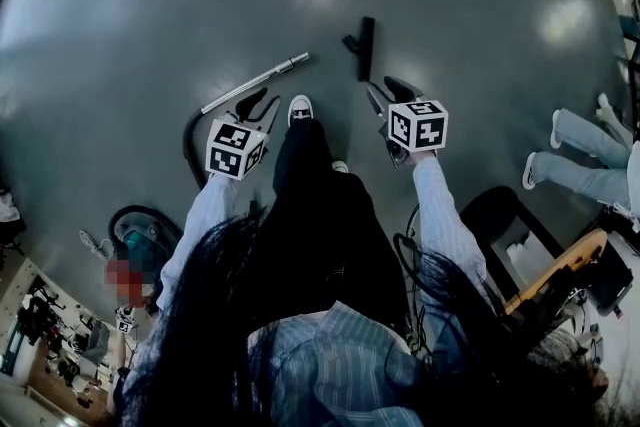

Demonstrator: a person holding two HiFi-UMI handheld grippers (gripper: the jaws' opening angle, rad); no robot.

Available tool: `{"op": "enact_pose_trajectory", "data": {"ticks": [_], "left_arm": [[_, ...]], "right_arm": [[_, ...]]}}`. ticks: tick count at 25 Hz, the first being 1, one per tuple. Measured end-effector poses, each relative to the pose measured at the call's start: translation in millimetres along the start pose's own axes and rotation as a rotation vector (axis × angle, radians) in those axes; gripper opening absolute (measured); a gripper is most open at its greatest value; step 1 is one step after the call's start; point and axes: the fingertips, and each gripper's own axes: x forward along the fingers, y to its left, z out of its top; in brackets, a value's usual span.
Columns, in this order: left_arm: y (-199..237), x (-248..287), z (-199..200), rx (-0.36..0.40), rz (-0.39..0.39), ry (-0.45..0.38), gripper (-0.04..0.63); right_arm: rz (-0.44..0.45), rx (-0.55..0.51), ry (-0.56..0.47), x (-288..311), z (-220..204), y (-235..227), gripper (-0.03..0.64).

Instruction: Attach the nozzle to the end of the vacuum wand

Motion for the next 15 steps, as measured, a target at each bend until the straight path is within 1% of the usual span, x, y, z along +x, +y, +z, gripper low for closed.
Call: {"op": "enact_pose_trajectory", "data": {"ticks": [3,6,11,15], "left_arm": [[20,39,-31,-0.007,0.011,0.005,0.095],[27,72,-69,-0.005,0.020,0.027,0.098],[63,135,-139,0.049,0.053,0.070,0.121],[97,183,-190,0.089,0.081,0.097,0.152]], "right_arm": [[-0.015,0.029,0.004,47,-23,-25,0.177],[-0.030,0.064,0.004,80,-56,-52,0.197],[-0.079,0.036,0.037,153,-119,-107,0.238],[-0.124,0.040,0.066,211,-167,-159,0.256]]}}
